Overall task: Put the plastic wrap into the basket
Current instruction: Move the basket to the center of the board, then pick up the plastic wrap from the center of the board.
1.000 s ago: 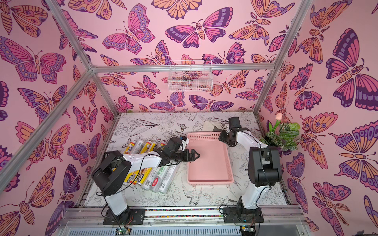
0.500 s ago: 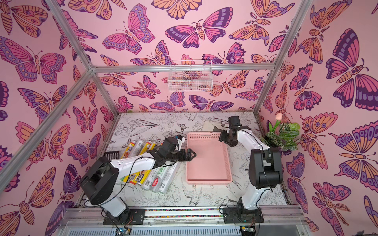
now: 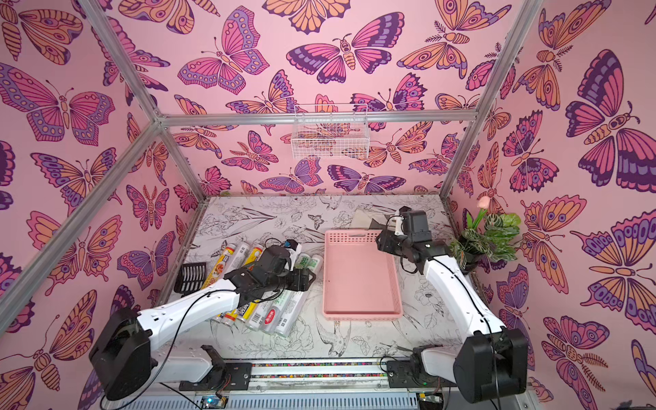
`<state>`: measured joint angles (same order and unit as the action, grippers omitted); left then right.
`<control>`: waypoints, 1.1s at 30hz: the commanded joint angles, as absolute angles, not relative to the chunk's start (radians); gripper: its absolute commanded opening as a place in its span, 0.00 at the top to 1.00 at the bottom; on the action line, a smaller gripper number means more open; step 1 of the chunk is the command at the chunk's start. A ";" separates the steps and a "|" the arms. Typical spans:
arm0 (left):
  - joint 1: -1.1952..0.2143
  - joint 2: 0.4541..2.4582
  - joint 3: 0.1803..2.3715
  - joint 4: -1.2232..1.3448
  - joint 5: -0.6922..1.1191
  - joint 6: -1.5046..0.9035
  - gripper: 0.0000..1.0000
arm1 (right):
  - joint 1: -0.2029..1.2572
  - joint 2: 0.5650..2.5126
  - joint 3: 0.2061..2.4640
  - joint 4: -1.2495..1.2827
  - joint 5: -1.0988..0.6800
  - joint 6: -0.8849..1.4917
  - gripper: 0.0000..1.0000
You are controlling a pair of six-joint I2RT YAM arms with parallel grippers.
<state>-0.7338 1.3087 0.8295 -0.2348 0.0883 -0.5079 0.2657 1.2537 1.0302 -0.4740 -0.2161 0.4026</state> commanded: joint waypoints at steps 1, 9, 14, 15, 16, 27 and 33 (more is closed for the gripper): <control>-0.730 1.303 0.817 -0.347 0.066 -0.448 0.37 | 0.342 1.236 1.013 -0.456 -0.251 0.393 0.42; -0.732 1.389 0.846 -0.387 0.117 -0.453 0.50 | 0.445 1.235 0.967 -0.455 -0.206 0.402 0.42; -0.739 1.453 0.878 -0.409 0.098 -0.458 0.47 | 0.454 1.230 0.962 -0.450 -0.209 0.416 0.41; -0.741 1.465 0.885 -0.411 0.100 -0.456 0.46 | 0.454 1.229 0.958 -0.445 -0.209 0.422 0.41; -0.744 1.479 0.897 -0.415 0.103 -0.457 0.47 | 0.457 1.227 0.953 -0.437 -0.210 0.427 0.41; -0.762 1.614 1.005 -0.531 0.006 -0.456 0.46 | 0.465 1.208 0.928 -0.444 -0.212 0.445 0.40; -0.771 1.660 1.039 -0.562 -0.017 -0.451 0.45 | 0.465 1.195 0.914 -0.449 -0.204 0.449 0.40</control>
